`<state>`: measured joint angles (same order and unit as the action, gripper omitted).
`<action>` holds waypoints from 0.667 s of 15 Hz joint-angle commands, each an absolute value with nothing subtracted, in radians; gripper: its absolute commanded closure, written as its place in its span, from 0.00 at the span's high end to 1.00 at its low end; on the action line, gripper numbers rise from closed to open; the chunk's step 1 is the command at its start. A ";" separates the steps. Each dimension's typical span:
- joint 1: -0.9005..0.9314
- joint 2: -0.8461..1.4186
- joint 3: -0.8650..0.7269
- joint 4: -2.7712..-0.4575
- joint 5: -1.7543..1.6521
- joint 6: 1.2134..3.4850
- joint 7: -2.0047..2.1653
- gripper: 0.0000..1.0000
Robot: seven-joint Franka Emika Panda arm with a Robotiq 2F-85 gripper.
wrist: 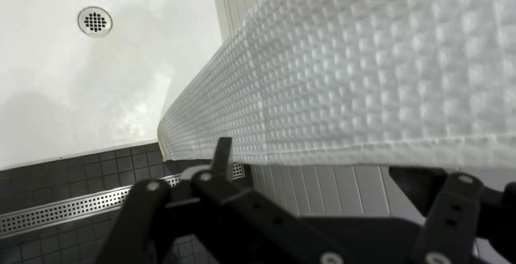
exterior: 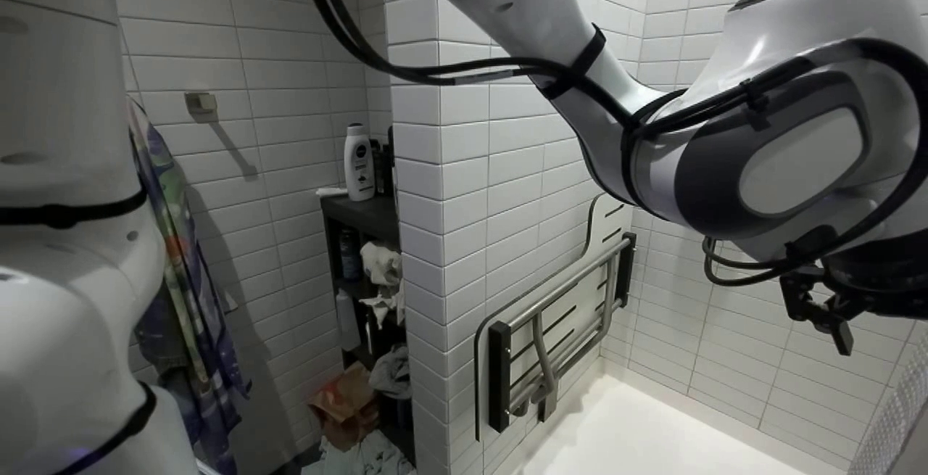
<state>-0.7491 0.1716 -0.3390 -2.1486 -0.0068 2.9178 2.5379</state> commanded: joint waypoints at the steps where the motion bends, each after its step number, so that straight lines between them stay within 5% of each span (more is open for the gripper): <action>1: -0.687 0.230 -0.360 -2.092 0.151 2.969 2.478 1.00; 6: -0.756 0.265 -0.243 -2.053 0.308 3.030 2.410 1.00; 7: -0.766 0.269 -0.227 -2.046 0.329 3.032 2.397 0.75; 10: -0.789 0.272 -0.192 -2.041 0.367 3.049 2.359 0.61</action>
